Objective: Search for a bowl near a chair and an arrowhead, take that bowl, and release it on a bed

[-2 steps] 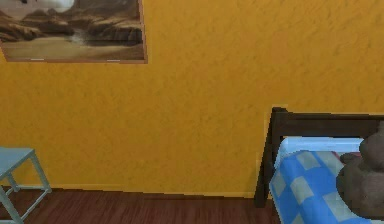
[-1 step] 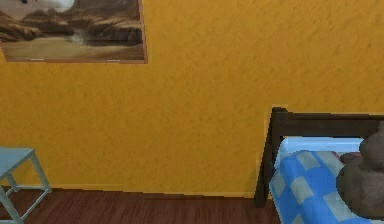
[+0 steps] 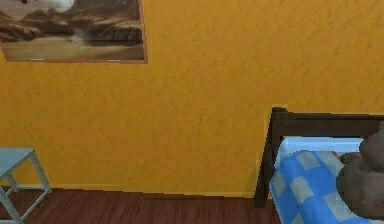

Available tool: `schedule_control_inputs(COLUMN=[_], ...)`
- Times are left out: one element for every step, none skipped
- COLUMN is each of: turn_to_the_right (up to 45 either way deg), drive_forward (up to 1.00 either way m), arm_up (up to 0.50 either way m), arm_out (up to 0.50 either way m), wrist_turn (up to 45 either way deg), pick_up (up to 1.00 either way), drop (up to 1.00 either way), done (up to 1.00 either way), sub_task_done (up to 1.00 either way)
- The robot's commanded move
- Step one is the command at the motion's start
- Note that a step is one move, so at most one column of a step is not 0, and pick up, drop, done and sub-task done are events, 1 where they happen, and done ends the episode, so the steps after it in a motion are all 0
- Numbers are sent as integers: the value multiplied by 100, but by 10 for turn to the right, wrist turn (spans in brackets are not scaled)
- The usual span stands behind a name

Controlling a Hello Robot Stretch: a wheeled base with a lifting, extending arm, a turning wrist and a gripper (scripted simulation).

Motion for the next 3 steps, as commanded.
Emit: schedule_control_inputs(turn_to_the_right=[0,0,0], drive_forward=[0,0,0], arm_up=[4,0,0], arm_out=[0,-8,0], wrist_turn=[0,0,0], pick_up=[0,0,0], drop=[0,0,0], done=[0,0,100], sub_task_done=[0,0,0])
